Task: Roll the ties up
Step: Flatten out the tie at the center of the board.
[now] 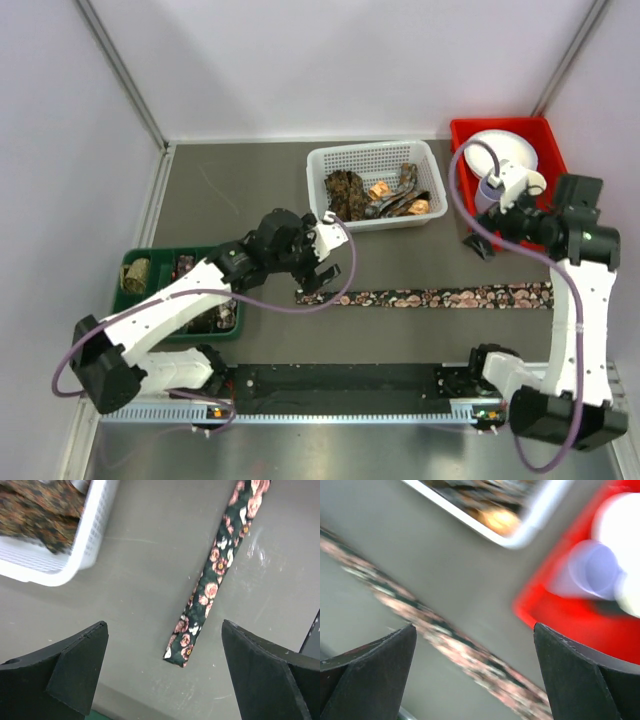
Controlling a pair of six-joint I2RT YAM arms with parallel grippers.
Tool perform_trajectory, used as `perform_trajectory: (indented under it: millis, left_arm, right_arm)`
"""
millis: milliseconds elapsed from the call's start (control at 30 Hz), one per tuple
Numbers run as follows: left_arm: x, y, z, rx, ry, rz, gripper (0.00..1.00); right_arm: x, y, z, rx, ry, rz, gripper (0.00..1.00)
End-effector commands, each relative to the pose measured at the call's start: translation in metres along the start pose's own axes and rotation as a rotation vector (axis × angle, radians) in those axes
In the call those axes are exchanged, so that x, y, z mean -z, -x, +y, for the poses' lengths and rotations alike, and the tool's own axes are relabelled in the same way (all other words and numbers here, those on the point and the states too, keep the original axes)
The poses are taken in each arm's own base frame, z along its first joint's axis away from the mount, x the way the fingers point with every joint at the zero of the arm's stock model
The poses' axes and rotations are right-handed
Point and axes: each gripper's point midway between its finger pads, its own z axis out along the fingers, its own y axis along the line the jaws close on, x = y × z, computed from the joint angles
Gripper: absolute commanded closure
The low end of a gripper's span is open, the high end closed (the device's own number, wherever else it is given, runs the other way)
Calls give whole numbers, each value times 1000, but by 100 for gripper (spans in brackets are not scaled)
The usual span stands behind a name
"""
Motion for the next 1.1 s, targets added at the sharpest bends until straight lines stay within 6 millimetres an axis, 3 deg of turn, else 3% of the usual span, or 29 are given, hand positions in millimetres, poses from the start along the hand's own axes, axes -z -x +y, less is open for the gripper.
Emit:
perform_trajectory:
  millis: [0,33,67,100,133,167,200,233,267,300,400,500,600,700,833,933,1067]
  left_arm:
    - [0,-24,-8,20,-144,55,1]
    - [3,-34,-2,30,-159,49,1]
    - [3,-44,-6,7,-196,53,1]
    - [3,-67,-12,-71,-245,93,1]
    - [2,-76,-15,-96,-255,105,1]
    - [0,-85,-16,-139,-266,111,3]
    - [-3,-103,-23,-148,-293,139,6]
    - [-4,-107,-26,-174,-311,135,8]
    - [-6,-112,-27,-197,-317,134,11]
    - [-8,-119,-30,-197,-322,139,20]
    - [-15,-120,-31,-195,-329,126,34]
    - [-22,-120,-26,-187,-318,141,36]
    - [-28,-121,-20,-186,-310,165,36]
    - [-32,-129,-21,-233,-338,182,29]
    - [-39,-145,-17,-274,-341,230,30]
    - [-44,-143,-14,-275,-333,218,33]
    - [-50,-142,-11,-251,-319,216,38]
  right_arm:
    - [-31,28,75,-428,365,-11,1]
    - [-40,34,76,-427,367,-42,1]
    - [-51,27,97,-510,423,4,1]
    - [-57,25,110,-526,459,17,1]
    - [-67,30,117,-549,476,5,1]
    - [-77,15,130,-581,500,48,2]
    - [-84,13,142,-590,531,61,2]
    - [-92,6,149,-628,556,62,3]
    - [-98,3,152,-639,560,63,9]
    - [-102,-1,159,-640,574,72,18]
    - [-119,-18,170,-627,575,120,39]
    - [-132,-40,176,-631,580,180,56]
    - [-142,-58,166,-591,508,227,61]
    - [-149,-55,162,-543,520,242,63]
    - [-156,-36,175,-620,594,232,75]
    - [-166,-23,189,-656,634,214,84]
    - [-178,-14,222,-639,706,220,95]
